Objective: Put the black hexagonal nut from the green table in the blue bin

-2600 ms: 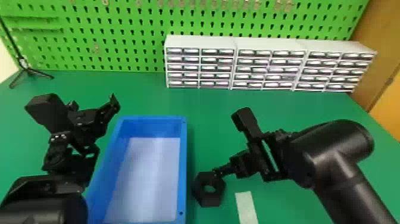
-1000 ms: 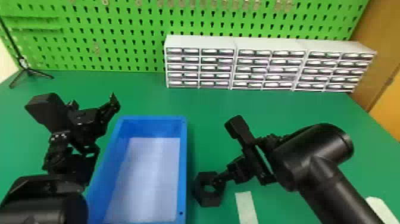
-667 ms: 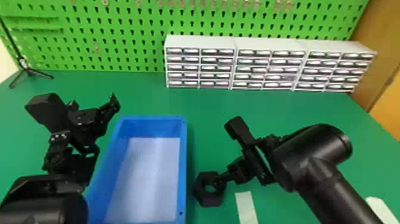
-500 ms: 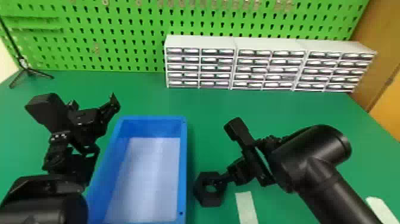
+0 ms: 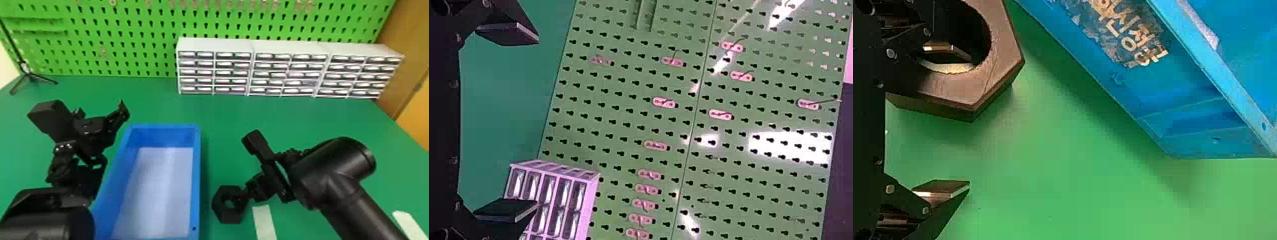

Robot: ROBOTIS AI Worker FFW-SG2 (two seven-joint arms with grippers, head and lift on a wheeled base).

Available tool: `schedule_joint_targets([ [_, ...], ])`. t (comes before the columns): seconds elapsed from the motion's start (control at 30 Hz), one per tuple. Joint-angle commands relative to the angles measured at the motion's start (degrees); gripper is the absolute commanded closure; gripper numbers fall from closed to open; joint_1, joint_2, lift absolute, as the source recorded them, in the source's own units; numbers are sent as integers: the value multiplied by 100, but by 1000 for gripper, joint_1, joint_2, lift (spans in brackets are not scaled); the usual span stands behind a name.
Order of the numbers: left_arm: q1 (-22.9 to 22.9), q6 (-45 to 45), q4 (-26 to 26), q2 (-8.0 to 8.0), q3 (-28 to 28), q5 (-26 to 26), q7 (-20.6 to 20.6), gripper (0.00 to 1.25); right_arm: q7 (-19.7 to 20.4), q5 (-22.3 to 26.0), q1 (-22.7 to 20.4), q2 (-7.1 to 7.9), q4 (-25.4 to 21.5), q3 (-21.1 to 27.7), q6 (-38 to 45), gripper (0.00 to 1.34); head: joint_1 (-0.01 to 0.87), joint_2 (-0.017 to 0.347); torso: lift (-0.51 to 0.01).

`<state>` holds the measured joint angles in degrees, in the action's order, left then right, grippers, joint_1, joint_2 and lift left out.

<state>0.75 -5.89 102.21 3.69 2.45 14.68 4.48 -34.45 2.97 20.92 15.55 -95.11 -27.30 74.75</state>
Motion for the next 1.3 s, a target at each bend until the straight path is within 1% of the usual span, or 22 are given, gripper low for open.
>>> schedule_joint_targets([
  [0.0, -5, 0, 0, 0, 1, 0, 0, 125, -9, -34, 0, 0, 1, -4, -4, 377, 692, 8, -97],
  [0.2, 4, 0, 0, 0, 1, 0, 0, 125, -26, -43, -9, 9, 1, -21, -22, 400, 692, 8, -97],
  [0.27, -5, 0, 0, 0, 1, 0, 0, 125, -35, -43, -9, 9, 1, -21, -31, 476, 692, 8, -97],
  [0.3, -5, 0, 0, 0, 1, 0, 0, 125, -35, -51, -9, 9, 1, -21, -31, 570, 692, 8, -97],
  [0.37, 4, 0, 0, 0, 1, 0, 0, 125, -35, -87, -9, 9, 1, -21, -31, 700, 692, 8, -97],
  [0.53, 4, 0, 0, 0, 1, 0, 0, 125, -44, -130, -9, 9, 1, -39, -31, 751, 692, 8, -97],
  [0.6, 4, 0, 0, 0, -7, 0, 0, 125, -44, -157, -9, 9, 1, -48, -31, 837, 692, 8, -97],
  [0.67, 13, 0, 0, 0, 1, 0, 0, 125, -44, -183, -18, 9, 1, -56, -31, 894, 692, 8, -97],
  [0.87, 13, 0, 0, 0, 1, 0, 0, 125, -53, -245, -18, 9, -8, -100, -31, 953, 692, 8, -97],
  [1.17, 13, 0, 0, 0, 1, 0, 0, 125, -70, -280, -9, 18, -16, -83, -39, 957, 692, 8, -97],
  [1.27, 13, 0, 0, 0, 1, 9, 0, 125, -97, -377, -18, 9, -52, 14, -48, 957, 692, 8, -97],
])
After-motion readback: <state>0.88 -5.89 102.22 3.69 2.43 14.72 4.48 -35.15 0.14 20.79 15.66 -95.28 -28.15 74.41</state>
